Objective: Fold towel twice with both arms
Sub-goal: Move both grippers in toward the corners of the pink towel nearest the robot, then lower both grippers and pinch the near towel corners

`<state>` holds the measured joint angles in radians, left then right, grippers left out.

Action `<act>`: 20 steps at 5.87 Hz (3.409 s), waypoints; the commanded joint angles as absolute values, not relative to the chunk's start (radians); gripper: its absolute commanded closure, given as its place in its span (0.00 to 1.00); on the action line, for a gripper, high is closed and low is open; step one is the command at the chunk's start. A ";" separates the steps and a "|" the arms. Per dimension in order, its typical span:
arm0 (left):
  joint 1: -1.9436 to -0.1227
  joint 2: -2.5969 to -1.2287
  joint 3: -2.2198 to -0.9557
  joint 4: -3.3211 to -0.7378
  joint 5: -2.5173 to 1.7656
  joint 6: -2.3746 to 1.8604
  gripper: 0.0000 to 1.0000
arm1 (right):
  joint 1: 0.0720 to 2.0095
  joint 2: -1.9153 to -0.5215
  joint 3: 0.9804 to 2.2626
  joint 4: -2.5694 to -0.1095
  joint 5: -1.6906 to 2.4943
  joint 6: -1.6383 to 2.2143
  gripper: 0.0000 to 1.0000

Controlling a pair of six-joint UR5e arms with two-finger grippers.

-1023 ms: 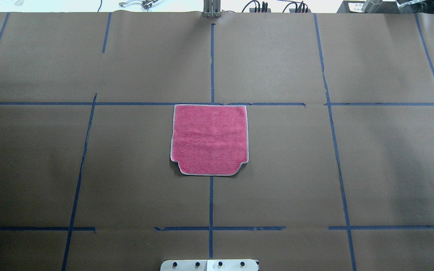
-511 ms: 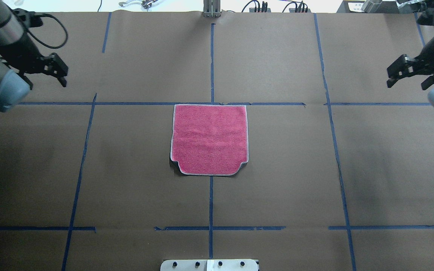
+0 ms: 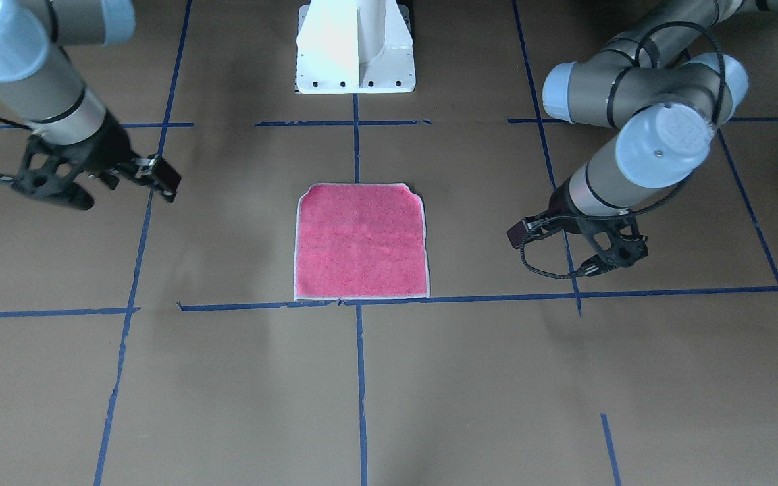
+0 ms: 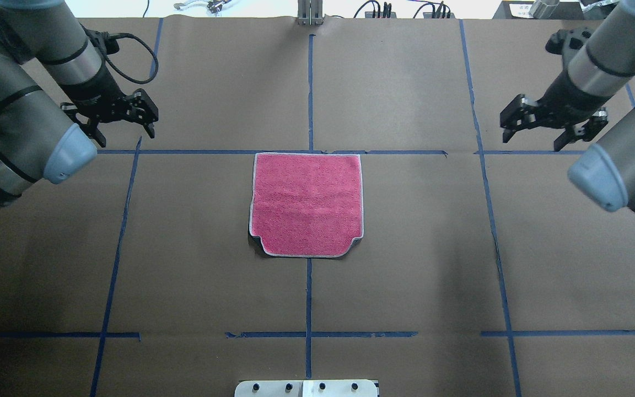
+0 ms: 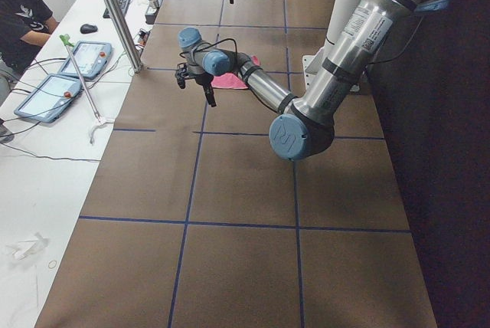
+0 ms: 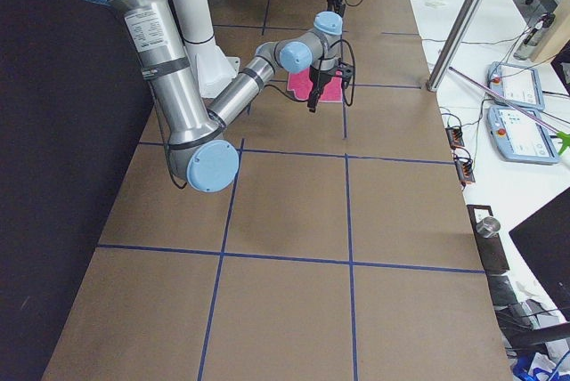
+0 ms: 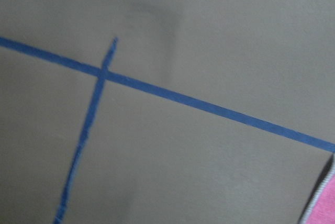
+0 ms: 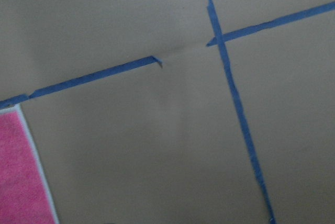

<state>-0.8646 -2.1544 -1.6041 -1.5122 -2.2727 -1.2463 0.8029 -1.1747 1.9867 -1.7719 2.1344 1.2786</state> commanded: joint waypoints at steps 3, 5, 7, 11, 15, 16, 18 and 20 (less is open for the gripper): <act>-0.606 -2.267 -1.608 -1.519 -2.064 -1.688 0.00 | 0.551 -1.072 1.968 -1.776 1.970 1.626 0.00; -0.554 -2.286 -1.608 -1.519 -2.021 -1.785 0.00 | 0.531 -1.033 1.910 -1.767 1.947 1.641 0.00; -0.531 -2.281 -1.618 -1.519 -2.004 -1.840 0.00 | 0.531 -1.023 1.835 -1.668 1.945 1.679 0.00; -0.480 -2.266 -1.621 -1.546 -1.965 -1.873 0.00 | 0.535 -0.940 1.665 -1.606 1.948 1.720 0.00; -0.465 -2.246 -1.572 -1.632 -1.940 -1.864 0.00 | 0.526 -0.940 1.660 -1.605 1.951 1.724 0.00; -0.465 -2.238 -1.574 -1.634 -1.940 -1.862 0.00 | 0.526 -0.940 1.660 -1.605 1.951 1.724 0.00; -0.466 -2.238 -1.574 -1.652 -1.940 -1.862 0.29 | 0.526 -0.940 1.660 -1.605 1.951 1.726 0.00; -0.466 -2.240 -1.580 -1.658 -1.940 -1.861 0.48 | 0.526 -0.945 1.658 -1.563 1.948 1.732 0.00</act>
<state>-0.4661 -2.2391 -1.5771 -1.6543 -1.9405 -1.8611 0.5262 -0.9416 1.6596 -1.5859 1.9496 1.7282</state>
